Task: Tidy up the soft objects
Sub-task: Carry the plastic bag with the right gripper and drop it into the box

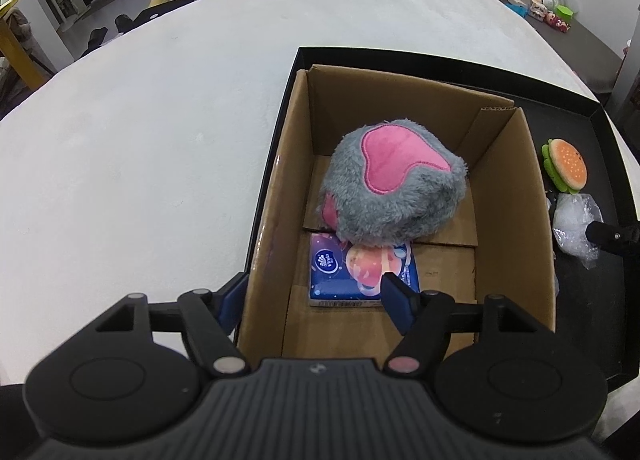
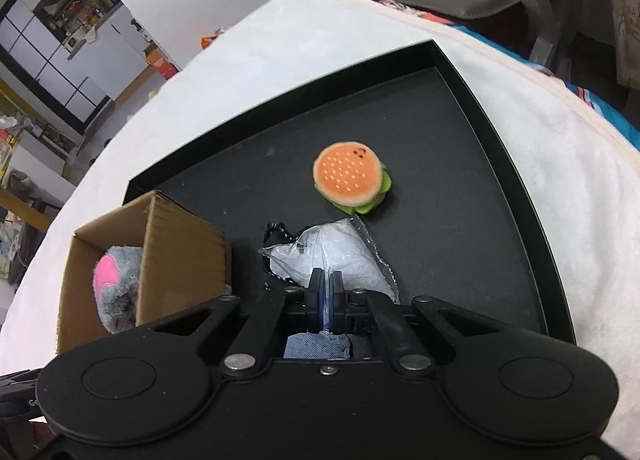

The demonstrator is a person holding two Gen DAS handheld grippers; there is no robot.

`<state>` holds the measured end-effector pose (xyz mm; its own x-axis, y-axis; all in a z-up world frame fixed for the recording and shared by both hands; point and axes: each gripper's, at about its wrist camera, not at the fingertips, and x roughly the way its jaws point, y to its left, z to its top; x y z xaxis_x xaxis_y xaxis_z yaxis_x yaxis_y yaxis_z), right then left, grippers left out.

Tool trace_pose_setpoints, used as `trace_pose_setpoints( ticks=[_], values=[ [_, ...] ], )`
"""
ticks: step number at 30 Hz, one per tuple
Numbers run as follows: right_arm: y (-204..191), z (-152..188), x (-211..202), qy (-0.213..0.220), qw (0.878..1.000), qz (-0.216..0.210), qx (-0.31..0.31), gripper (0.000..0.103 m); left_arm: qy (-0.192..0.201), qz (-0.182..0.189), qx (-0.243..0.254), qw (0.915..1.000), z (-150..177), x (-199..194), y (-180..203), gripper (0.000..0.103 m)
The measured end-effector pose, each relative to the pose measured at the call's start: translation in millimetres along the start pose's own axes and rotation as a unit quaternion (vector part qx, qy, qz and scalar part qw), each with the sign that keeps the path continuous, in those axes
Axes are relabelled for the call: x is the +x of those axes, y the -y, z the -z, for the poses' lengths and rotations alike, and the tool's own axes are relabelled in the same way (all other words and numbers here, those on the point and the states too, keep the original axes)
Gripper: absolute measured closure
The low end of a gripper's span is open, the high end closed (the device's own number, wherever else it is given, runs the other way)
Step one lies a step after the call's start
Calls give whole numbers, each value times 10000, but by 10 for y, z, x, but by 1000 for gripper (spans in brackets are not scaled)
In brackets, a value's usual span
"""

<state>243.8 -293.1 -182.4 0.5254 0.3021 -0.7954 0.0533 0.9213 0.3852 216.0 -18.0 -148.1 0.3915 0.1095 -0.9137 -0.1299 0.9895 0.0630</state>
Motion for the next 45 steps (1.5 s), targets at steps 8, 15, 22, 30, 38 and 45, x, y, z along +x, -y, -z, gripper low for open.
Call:
trace_pose_setpoints(
  ticks=[8, 15, 22, 30, 38, 45],
  values=[
    [12, -23, -198, 312, 9994, -110, 53, 102, 104, 33, -47, 9999, 10, -65, -82, 33],
    [-27, -77, -354, 562, 9982, -201, 32, 102, 133, 24, -165, 9998, 30, -111, -187, 33],
    [-158, -78, -418, 619, 9977, -262, -100, 102, 145, 79, -262, 9995, 38, -106, -284, 33],
    [-535, -106, -579, 739, 9946, -566, -455, 102, 102, 191, -319, 9993, 58, -52, -341, 33],
    [-880, -62, -613, 683, 9917, -779, -759, 102, 118, 361, -286, 9989, 103, -42, -386, 33],
    [-1087, 8, -611, 631, 9905, -788, -928, 102, 190, 532, -355, 9978, 155, -66, -453, 34]
  ],
)
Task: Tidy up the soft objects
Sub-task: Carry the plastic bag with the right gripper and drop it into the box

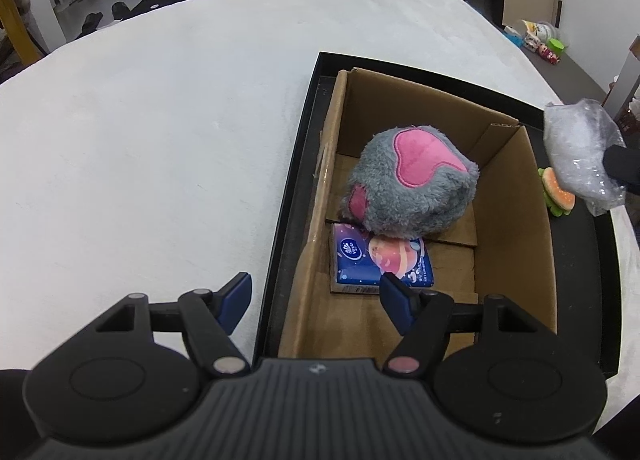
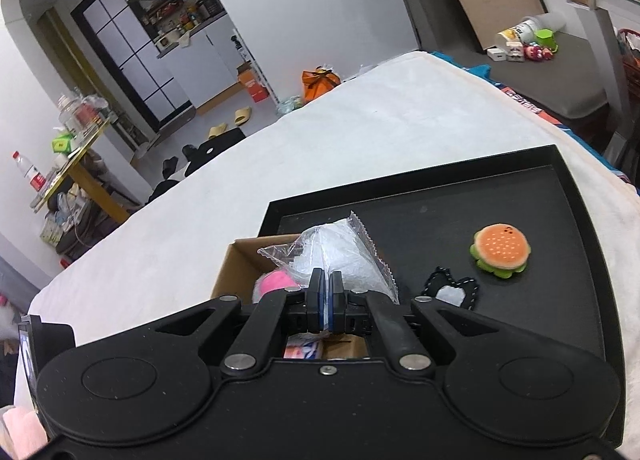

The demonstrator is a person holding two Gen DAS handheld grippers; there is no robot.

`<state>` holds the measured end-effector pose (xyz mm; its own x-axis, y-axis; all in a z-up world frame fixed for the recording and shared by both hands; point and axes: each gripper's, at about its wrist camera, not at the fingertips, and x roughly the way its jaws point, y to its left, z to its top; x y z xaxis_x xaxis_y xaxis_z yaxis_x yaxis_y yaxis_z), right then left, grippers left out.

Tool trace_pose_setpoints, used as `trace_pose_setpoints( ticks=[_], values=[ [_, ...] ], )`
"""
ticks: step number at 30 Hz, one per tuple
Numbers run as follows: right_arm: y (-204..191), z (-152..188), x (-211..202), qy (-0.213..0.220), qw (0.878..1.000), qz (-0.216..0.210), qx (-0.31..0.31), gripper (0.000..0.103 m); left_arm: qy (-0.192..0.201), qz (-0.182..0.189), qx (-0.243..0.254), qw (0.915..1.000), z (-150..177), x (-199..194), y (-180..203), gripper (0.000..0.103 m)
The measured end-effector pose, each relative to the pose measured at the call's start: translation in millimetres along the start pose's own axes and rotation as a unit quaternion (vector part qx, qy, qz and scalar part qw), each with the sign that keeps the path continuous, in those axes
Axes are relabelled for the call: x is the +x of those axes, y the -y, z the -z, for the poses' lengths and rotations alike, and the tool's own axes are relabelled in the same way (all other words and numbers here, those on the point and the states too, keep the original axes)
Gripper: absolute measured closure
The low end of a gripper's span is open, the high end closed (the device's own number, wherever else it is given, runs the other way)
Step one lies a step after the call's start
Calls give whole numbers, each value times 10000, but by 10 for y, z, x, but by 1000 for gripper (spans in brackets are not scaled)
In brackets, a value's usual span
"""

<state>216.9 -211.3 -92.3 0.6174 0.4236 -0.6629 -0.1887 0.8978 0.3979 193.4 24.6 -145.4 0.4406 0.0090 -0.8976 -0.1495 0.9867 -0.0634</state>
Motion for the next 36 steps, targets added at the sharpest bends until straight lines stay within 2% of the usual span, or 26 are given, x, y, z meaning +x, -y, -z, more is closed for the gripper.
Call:
trace_pose_setpoints(
  ticks=[5, 7, 9, 15, 18, 22, 24, 26, 31, 36],
  values=[
    [-141, 43, 5, -47, 10000, 2, -83, 102, 45, 141, -33, 9999, 24, -18, -54, 39],
    [-193, 62, 9, -72, 9999, -13, -117, 101, 65, 171, -43, 9998, 31, -8, -77, 45],
    [-238, 77, 17, -97, 9999, -17, -143, 101, 62, 186, -53, 9998, 40, 5, -90, 58],
    [-345, 141, 35, -183, 9996, -38, -195, 101, -91, 268, -157, 9995, 66, 68, -124, 85],
    [-375, 174, 69, -292, 9993, -68, -225, 101, -97, 227, -247, 9994, 70, 82, -179, 89],
    [-371, 209, 112, -439, 9989, 19, -162, 91, -101, 282, -309, 9991, 71, 82, -218, 88],
    [-367, 208, 108, -445, 9988, 95, -184, 79, -88, 284, -294, 9991, 77, 76, -212, 88],
    [-351, 204, 79, -374, 9989, 193, -184, 57, -88, 295, -302, 9991, 83, 72, -213, 88],
    [-308, 163, 37, -258, 9987, 388, -214, 30, -76, 289, -264, 9992, 76, 53, -196, 87],
    [-256, 145, 3, -26, 9972, 625, -405, 25, -36, 302, -281, 9991, 60, 18, -193, 83]
  ],
)
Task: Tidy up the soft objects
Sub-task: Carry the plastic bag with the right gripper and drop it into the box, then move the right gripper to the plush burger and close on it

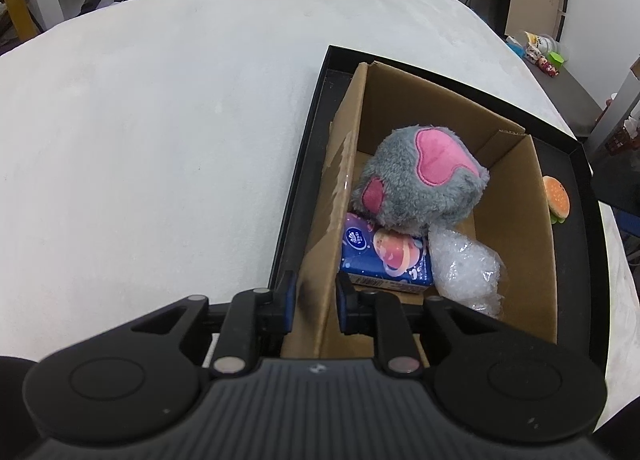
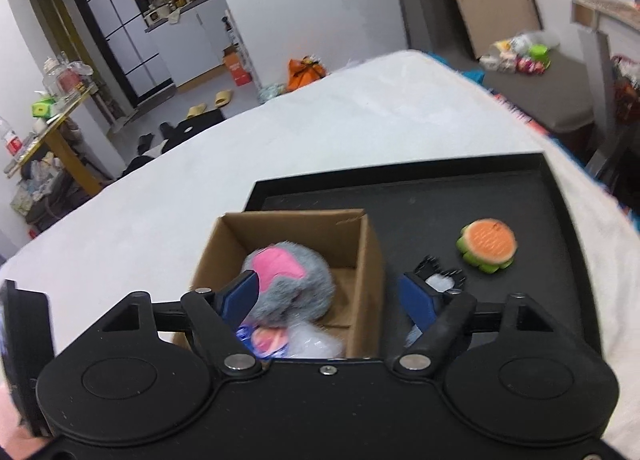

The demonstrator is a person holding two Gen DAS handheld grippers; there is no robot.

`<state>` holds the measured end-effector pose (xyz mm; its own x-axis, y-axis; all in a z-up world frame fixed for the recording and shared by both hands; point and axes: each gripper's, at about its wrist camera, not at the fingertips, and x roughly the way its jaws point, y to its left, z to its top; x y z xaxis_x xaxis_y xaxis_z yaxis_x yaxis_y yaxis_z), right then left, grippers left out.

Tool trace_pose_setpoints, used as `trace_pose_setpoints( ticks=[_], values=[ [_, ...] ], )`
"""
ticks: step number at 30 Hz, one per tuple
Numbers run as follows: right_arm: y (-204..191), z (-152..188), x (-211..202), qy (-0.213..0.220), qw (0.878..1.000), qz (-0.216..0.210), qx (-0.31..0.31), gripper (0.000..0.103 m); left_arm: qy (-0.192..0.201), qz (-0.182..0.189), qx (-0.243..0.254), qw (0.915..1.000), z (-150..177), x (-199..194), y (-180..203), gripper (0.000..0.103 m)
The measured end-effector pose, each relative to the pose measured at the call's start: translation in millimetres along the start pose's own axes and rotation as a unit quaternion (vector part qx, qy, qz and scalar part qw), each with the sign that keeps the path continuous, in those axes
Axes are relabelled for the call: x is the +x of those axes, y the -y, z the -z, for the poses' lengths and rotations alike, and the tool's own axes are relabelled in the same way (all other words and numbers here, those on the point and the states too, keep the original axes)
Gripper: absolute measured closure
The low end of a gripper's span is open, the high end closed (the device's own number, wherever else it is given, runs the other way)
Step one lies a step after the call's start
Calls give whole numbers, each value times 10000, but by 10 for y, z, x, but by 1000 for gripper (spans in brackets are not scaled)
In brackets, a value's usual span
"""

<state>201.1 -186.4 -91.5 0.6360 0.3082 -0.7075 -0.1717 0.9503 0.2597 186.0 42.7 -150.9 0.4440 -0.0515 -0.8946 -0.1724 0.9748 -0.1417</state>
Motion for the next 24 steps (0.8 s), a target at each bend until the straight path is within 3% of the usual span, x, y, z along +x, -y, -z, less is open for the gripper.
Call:
trace_pose_setpoints(
  ticks=[4, 12, 24],
  values=[
    [124, -33, -50, 278, 9995, -106, 112, 19, -1, -112, -15, 9999, -12, -13, 17, 77],
    [353, -120, -33, 490, 9987, 84, 56, 9, 78, -190, 97, 9997, -42, -37, 88, 46],
    [760, -159, 159, 164, 9992, 322, 198, 4, 133, -435, 201, 9988, -125, -9, 225, 36]
  ],
)
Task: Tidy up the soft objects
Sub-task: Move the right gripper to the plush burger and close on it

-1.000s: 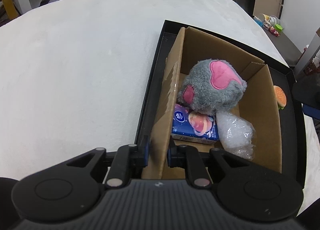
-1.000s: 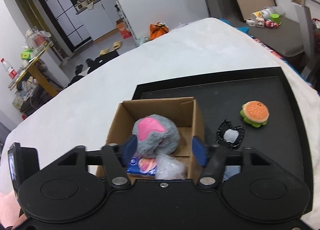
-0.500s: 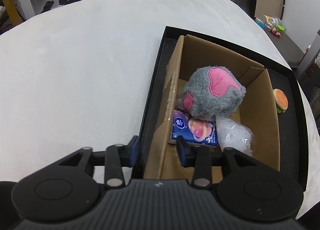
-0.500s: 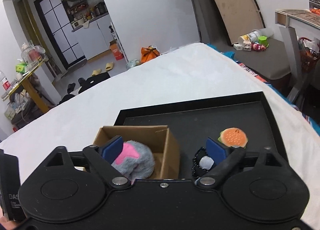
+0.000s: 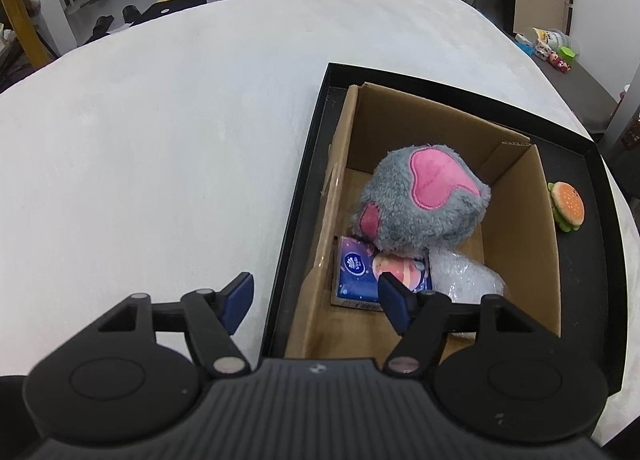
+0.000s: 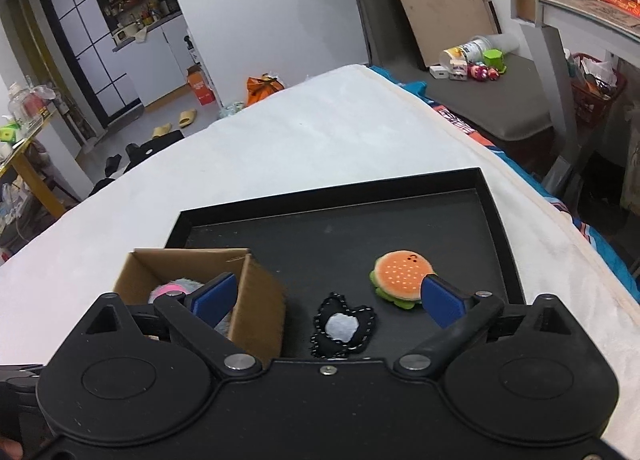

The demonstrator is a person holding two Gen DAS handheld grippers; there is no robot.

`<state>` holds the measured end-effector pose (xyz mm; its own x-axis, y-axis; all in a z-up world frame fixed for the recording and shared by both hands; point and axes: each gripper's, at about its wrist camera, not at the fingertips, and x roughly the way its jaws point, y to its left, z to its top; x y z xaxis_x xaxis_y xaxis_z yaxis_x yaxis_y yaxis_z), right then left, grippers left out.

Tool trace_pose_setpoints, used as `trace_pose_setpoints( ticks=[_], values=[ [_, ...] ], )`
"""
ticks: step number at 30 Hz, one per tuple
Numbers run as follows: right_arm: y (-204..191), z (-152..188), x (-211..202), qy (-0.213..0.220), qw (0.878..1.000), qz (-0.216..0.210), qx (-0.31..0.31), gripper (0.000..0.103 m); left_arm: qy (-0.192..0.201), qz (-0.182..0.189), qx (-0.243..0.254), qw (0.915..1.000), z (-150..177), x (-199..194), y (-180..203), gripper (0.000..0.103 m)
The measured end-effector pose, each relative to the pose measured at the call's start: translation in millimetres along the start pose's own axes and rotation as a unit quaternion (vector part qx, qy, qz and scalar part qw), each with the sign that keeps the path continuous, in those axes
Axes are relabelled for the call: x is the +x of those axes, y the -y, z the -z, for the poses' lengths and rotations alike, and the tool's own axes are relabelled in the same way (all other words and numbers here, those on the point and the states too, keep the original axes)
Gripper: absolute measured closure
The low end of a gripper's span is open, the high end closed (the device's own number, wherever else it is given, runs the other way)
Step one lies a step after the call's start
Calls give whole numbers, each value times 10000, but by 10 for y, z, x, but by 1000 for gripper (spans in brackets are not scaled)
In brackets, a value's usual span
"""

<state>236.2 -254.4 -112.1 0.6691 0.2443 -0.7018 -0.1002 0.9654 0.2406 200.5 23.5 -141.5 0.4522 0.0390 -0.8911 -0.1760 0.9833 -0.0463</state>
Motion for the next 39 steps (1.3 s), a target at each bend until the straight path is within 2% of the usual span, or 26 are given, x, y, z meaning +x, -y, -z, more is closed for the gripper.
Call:
trace_pose_setpoints(
  ticks=[7, 14, 33, 39],
  values=[
    [192, -56, 150, -110, 9997, 147, 173, 4, -1, -109, 12, 9999, -61, 32, 62, 35],
    [385, 27, 397, -177, 9986, 205, 458, 4, -29, -131, 100, 9999, -75, 77, 164, 35],
    [551, 52, 896, -535, 9973, 383, 338, 4, -156, -501, 227, 9984, -147, 257, 450, 33],
    [526, 17, 1063, -564, 9971, 490, 125, 5, -187, -640, 298, 9973, -141, 282, 510, 32]
  ],
)
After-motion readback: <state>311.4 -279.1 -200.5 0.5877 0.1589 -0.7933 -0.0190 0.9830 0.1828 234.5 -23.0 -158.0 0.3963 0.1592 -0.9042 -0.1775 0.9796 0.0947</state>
